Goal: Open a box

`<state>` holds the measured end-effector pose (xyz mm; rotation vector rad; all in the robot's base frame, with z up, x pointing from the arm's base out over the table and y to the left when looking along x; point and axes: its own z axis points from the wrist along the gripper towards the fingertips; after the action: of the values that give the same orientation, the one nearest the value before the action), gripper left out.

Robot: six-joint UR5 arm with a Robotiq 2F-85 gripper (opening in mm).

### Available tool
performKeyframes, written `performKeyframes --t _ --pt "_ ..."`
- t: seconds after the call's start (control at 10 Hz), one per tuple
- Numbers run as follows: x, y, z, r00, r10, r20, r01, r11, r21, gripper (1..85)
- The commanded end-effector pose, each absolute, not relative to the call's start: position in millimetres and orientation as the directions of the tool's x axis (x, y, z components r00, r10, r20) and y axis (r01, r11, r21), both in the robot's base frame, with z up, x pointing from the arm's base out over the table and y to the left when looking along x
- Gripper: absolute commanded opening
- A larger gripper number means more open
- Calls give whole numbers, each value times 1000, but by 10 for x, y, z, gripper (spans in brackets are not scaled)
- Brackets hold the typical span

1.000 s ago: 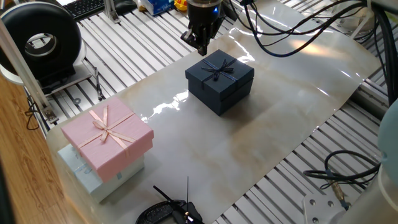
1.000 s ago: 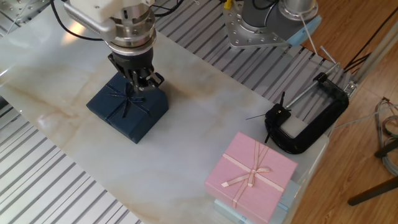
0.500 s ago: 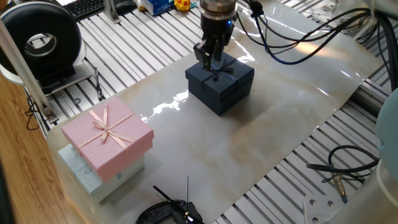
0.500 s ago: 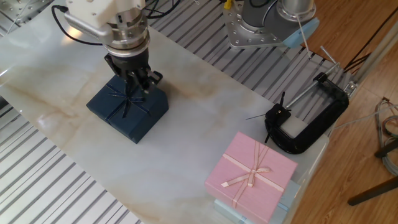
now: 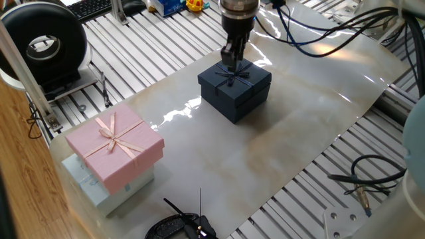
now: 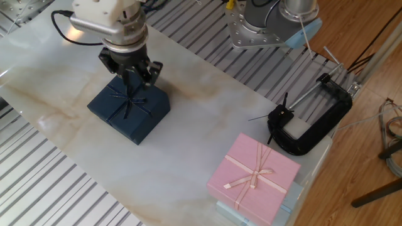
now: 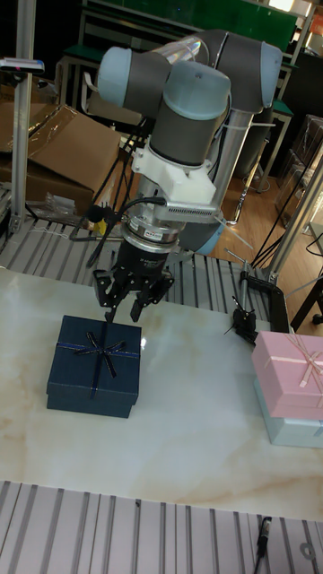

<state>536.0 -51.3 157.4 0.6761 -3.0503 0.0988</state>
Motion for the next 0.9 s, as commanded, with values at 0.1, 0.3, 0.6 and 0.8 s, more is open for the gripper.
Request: performKeyframes --t 0.1,0.3,0.6,0.8 --pt "5296 -524 1607 -810 -584 50 -586 810 -29 427" --pt "5500 -762 1518 -747 -662 70 -665 742 -79 403" --pt "5780 -815 1297 -693 -718 66 -720 684 -115 400" --pt "5691 -714 1305 -717 -694 64 -697 712 -85 420"
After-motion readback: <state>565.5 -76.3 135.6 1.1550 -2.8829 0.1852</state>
